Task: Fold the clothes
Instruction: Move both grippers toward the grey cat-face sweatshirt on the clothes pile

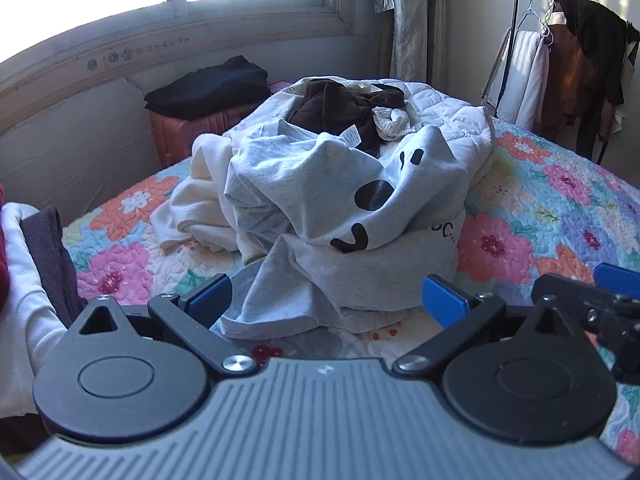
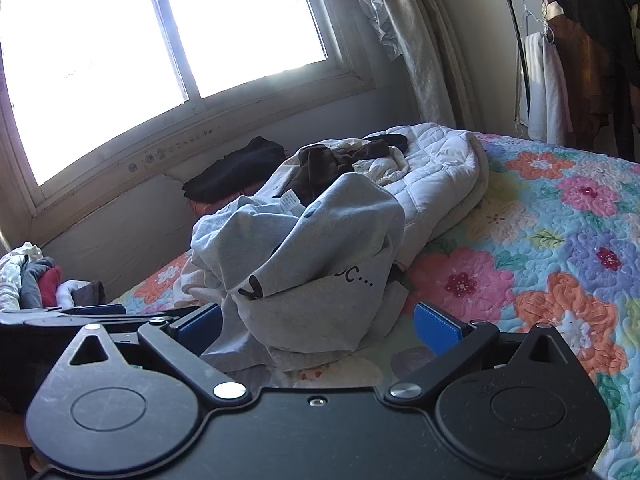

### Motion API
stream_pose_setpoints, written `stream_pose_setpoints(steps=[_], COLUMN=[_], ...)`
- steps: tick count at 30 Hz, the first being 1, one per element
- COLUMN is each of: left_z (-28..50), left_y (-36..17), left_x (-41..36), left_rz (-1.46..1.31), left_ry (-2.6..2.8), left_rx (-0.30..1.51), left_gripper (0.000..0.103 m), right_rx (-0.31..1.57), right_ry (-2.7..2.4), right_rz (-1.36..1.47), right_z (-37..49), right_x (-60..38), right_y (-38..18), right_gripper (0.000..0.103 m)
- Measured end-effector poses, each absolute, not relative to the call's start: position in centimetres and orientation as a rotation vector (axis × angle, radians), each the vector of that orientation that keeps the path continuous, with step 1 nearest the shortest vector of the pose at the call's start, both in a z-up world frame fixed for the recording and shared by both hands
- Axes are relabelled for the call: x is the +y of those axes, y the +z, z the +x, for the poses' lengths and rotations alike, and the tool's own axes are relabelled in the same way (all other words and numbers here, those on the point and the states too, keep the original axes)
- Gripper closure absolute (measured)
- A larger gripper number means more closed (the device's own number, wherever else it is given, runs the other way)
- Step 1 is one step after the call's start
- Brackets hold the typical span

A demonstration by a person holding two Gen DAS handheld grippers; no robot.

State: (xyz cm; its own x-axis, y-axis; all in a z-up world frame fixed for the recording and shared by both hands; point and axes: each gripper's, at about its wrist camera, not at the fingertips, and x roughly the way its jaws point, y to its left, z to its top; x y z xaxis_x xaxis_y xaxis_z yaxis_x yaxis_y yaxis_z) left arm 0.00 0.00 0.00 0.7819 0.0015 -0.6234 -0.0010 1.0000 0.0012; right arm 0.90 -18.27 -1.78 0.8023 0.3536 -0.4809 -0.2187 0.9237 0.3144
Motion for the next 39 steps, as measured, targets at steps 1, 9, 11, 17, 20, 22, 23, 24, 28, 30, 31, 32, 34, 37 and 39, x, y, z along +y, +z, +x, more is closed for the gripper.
stream_pose_setpoints(steps=[1, 9, 11, 17, 20, 22, 23, 24, 28, 30, 31, 32, 34, 37, 39], left_z=[-0.1, -0.6, -0.8, -1.3, -1.5, -1.6, -1.6, -1.6, -1.6, -1.5, -1.5, -1.5, -1.4, -1.0, -0.9], left_y=[0.0, 0.5, 0.9, 1.2, 1.2, 1.3, 1.2, 1.2, 1.0, 0.9, 0.9, 0.9, 0.9, 0.9, 1.0], left_x=[-0.1, -0.2, -0.2, -0.1, 0.0, 0.1, 0.1, 0.1, 0.2, 0.2, 0.2, 0.2, 0.2, 0.2, 0.4], left_rz=[-0.002, -0.030, -0.025, -0.025, -0.025, -0.025, -0.025, -0.025, -0.029, -0.034, -0.037, -0.041, -0.046, -0.037, -0.044], left_ry=[-0.003, -0.040, -0.048, -0.063, -0.067, -0.070, -0.071, -0.071, -0.072, -0.072, -0.073, -0.074, -0.078, -0.077, -0.087], left_rx=[0.670, 0.650, 0.646, 0.649, 0.652, 0.654, 0.655, 0.657, 0.664, 0.666, 0.666, 0.667, 0.670, 0.667, 0.671], left_gripper=[0.000, 0.000, 0.000, 0.000, 0.000, 0.000, 0.000, 0.000, 0.000, 0.000, 0.000, 0.000, 0.000, 0.000, 0.000], right_rx=[0.558, 0.579, 0.580, 0.595, 0.601, 0.604, 0.606, 0.608, 0.628, 0.638, 0.638, 0.636, 0.631, 0.634, 0.646], right_ry=[0.310, 0.339, 0.343, 0.344, 0.342, 0.342, 0.341, 0.340, 0.350, 0.366, 0.371, 0.374, 0.378, 0.378, 0.379], right_rz=[0.251, 0.233, 0.232, 0.256, 0.267, 0.274, 0.279, 0.284, 0.302, 0.306, 0.306, 0.303, 0.293, 0.286, 0.285], right_z=[0.8, 0.7, 0.6, 0.5, 0.4, 0.4, 0.4, 0.4, 0.6, 0.7, 0.7, 0.7, 0.6, 0.7, 0.8], right_x=[-18.4, -17.8, -17.7, -17.9, -18.2, -18.3, -18.4, -18.5, -18.8, -18.8, -18.7, -18.6, -18.5, -18.4, -18.4], right_y=[-1.8, -1.9, -1.7, -1.5, -1.4, -1.3, -1.3, -1.3, -1.7, -1.8, -1.8, -1.8, -1.8, -1.8, -2.0], right_gripper=[0.000, 0.000, 0.000, 0.000, 0.000, 0.000, 0.000, 0.000, 0.000, 0.000, 0.000, 0.000, 0.000, 0.000, 0.000])
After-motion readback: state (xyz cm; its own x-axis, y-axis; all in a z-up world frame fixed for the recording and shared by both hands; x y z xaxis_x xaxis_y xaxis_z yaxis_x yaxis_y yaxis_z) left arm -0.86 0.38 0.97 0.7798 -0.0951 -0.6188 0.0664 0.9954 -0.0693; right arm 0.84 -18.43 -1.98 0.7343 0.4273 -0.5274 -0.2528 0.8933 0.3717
